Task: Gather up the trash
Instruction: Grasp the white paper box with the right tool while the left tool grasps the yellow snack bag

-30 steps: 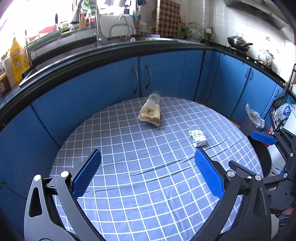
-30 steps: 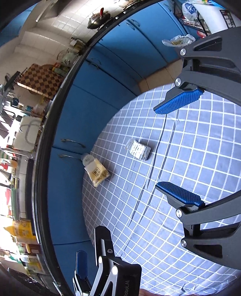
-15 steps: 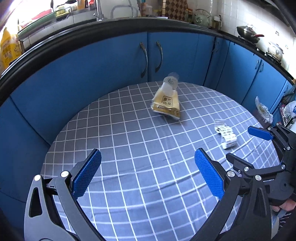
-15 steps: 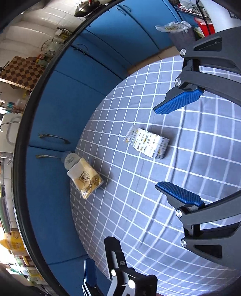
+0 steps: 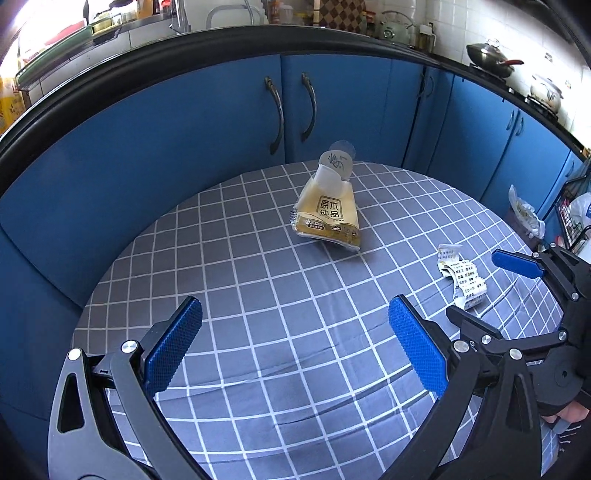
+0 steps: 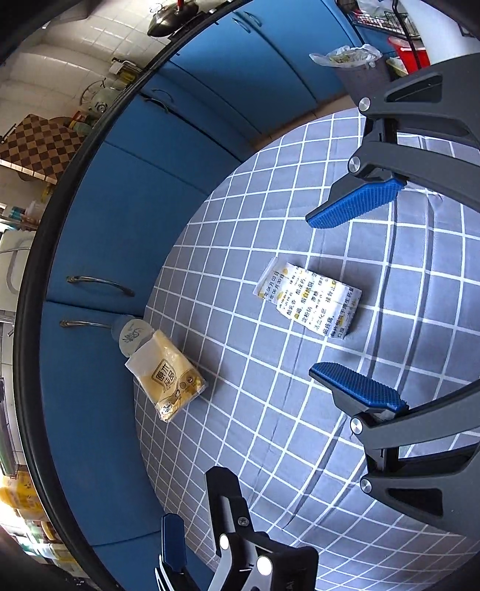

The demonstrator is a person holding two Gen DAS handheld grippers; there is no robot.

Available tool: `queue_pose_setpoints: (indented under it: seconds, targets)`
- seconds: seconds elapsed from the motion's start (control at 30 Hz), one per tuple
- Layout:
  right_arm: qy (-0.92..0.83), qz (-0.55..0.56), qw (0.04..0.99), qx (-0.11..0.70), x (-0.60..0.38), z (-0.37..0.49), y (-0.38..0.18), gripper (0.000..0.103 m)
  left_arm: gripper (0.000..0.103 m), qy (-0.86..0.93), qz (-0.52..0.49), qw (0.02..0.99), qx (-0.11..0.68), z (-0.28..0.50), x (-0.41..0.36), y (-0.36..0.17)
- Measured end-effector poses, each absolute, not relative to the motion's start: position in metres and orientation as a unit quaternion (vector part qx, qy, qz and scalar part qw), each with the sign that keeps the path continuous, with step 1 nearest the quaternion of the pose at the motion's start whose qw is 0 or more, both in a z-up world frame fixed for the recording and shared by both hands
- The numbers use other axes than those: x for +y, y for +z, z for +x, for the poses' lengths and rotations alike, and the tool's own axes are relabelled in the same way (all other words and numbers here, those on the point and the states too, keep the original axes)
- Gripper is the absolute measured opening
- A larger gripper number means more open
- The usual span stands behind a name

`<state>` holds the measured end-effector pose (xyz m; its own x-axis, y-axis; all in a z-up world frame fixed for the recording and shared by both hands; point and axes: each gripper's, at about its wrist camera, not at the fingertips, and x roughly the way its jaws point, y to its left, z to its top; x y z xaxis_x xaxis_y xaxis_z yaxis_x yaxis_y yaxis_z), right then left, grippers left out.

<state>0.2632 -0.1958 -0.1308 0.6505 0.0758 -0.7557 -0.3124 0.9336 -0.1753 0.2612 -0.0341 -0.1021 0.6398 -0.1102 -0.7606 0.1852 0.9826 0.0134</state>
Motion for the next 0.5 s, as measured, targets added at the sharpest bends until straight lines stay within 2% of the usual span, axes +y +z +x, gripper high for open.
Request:
queue_pose_setpoints:
  seconds: [0.07,0.13,0.27,0.33,0.4,0.5]
  targets:
    - [0.109,-0.147,0.896,0.404,-0.197,0.263,-0.131,0.066,0.099,-0.082,0.046,0.904,0.417,0.261,-0.035,-0.103]
    - [0.110,-0.145,0.894,0.409,-0.198,0.264,-0.133,0.053,0.099,-0.082,0.047,0.904,0.417,0.262,-0.037,-0.103]
    - [0.112,-0.136,0.893,0.414,-0.202,0.265,-0.136,0.043,0.099,-0.083,0.049,0.904,0.417,0.262,-0.040,-0.102]
    - [0.114,-0.135,0.893,0.415,-0.202,0.264,-0.136,0.035,0.099,-0.082,0.049,0.904,0.418,0.261,-0.041,-0.103]
    - [0.114,-0.139,0.892,0.415,-0.202,0.264,-0.137,0.030,0.099,-0.082,0.051,0.903,0.418,0.262,-0.043,-0.103]
    - [0.113,-0.142,0.893,0.411,-0.202,0.263,-0.135,0.029,0.099,-0.082,0.054,0.903,0.419,0.263,-0.046,-0.102]
